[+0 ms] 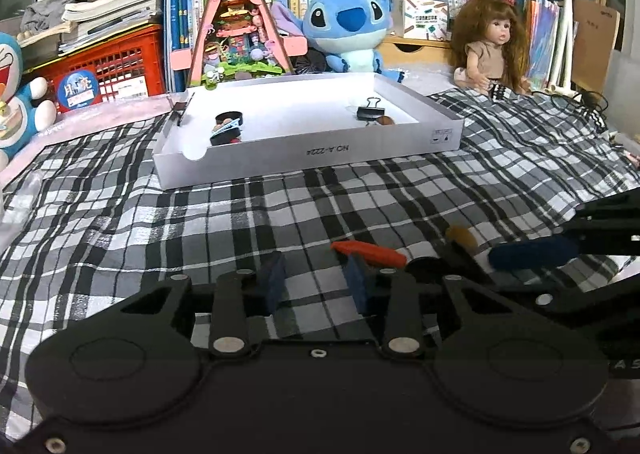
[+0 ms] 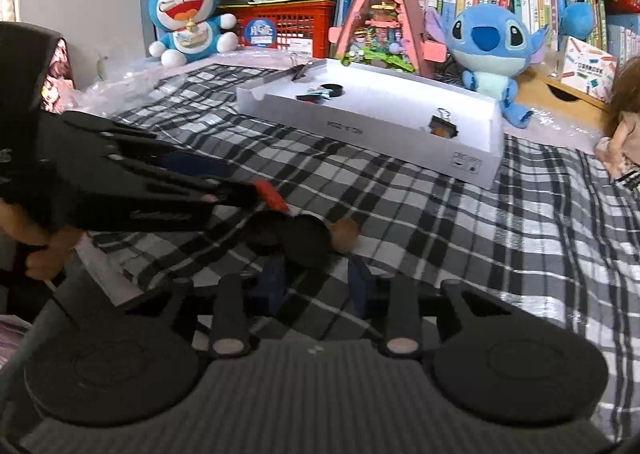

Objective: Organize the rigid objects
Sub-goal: 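Reach the left tool toward the red stick while the right tool reaches toward the brown ball, then close the left tool on the red stick while the right tool grasps the brown ball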

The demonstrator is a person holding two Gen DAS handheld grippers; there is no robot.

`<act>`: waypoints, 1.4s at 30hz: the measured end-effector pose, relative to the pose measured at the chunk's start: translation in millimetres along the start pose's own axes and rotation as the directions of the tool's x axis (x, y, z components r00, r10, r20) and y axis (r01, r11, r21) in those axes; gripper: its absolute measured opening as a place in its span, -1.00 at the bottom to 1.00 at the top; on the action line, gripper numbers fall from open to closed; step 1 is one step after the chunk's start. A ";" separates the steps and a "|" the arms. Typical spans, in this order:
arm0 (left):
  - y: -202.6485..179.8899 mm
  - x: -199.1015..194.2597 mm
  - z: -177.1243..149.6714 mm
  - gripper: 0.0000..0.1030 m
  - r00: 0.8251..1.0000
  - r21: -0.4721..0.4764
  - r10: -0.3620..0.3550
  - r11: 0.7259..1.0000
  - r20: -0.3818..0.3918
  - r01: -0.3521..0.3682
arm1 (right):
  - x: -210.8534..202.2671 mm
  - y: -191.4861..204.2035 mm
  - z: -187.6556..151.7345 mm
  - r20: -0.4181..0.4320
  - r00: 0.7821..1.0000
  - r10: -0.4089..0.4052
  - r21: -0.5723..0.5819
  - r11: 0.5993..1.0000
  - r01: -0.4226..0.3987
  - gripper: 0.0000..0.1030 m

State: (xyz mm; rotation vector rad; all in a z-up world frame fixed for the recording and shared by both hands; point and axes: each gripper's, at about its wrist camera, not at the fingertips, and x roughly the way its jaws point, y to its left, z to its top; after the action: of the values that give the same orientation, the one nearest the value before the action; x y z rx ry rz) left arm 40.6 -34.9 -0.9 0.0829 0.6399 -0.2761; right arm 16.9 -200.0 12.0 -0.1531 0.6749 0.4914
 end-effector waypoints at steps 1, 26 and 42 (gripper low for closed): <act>-0.9 -1.0 -0.1 -0.37 1.000 0.003 -0.006 1.000 0.003 0.006 | 0.4 0.0 0.3 0.002 1.000 0.003 0.003 1.000 -0.003 -0.13; -30.0 -24.7 -10.5 -0.34 0.991 0.050 -0.130 0.990 0.022 0.128 | 0.8 -28.3 -0.7 -0.017 0.988 -0.154 0.121 0.980 0.155 -0.18; -35.0 -0.5 -7.1 -0.32 0.994 0.066 -0.108 0.992 0.026 0.106 | 4.3 -36.7 -0.3 -0.006 0.986 -0.165 0.139 0.977 0.165 0.26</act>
State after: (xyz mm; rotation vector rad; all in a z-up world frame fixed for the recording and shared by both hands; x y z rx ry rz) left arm 26.3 -67.3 -6.0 0.1068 0.6072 -0.4014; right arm 37.3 -230.5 8.3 -0.0757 0.6827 0.2841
